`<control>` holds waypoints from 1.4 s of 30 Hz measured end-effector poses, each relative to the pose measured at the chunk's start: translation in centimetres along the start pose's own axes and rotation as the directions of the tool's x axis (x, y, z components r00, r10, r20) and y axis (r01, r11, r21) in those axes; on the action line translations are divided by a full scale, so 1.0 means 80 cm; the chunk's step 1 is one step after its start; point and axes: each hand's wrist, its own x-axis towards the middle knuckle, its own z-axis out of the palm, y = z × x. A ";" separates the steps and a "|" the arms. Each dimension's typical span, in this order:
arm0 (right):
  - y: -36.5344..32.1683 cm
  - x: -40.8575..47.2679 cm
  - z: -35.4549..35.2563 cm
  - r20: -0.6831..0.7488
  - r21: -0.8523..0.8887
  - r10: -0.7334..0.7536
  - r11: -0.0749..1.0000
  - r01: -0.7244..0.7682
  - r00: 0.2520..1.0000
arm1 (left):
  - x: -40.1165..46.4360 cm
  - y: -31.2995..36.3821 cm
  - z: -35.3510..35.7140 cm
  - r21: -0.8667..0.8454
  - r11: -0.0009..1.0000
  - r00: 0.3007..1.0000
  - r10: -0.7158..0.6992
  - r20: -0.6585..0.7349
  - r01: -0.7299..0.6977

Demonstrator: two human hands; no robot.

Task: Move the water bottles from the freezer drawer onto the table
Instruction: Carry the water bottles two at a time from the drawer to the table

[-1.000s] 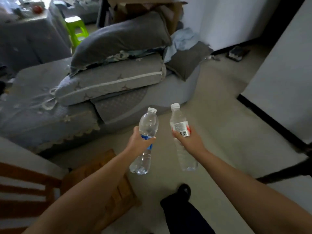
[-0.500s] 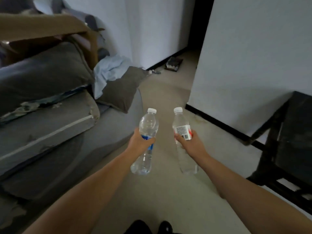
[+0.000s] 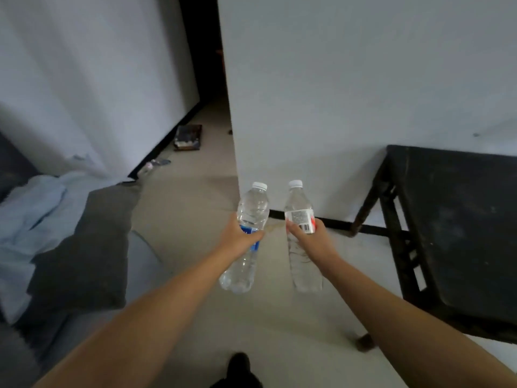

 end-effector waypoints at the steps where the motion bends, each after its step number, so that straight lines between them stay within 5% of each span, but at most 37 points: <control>1: -0.006 0.011 -0.002 -0.017 0.012 0.025 1.000 -0.025 1.000 | 0.018 0.008 -0.002 0.027 1.000 1.000 0.010 0.024 -0.010; 14: 0.007 0.203 -0.112 -0.287 0.074 0.164 0.986 -0.149 0.944 | 0.268 0.118 0.152 0.171 0.977 0.920 0.051 0.388 -0.126; 22: 0.007 0.348 -0.308 -0.450 0.148 0.243 0.969 -0.197 0.859 | 0.411 0.254 0.350 0.218 0.940 0.834 0.106 0.541 -0.261; 33: 0.040 0.443 -0.512 -0.674 0.256 0.354 0.935 -0.244 0.649 | 0.518 0.384 0.594 0.218 0.881 0.638 0.115 0.761 -0.419; 42: 0.088 0.544 -0.696 -0.805 0.368 0.474 0.870 -0.328 0.356 | 0.613 0.497 0.858 0.137 0.823 0.377 0.099 0.921 -0.551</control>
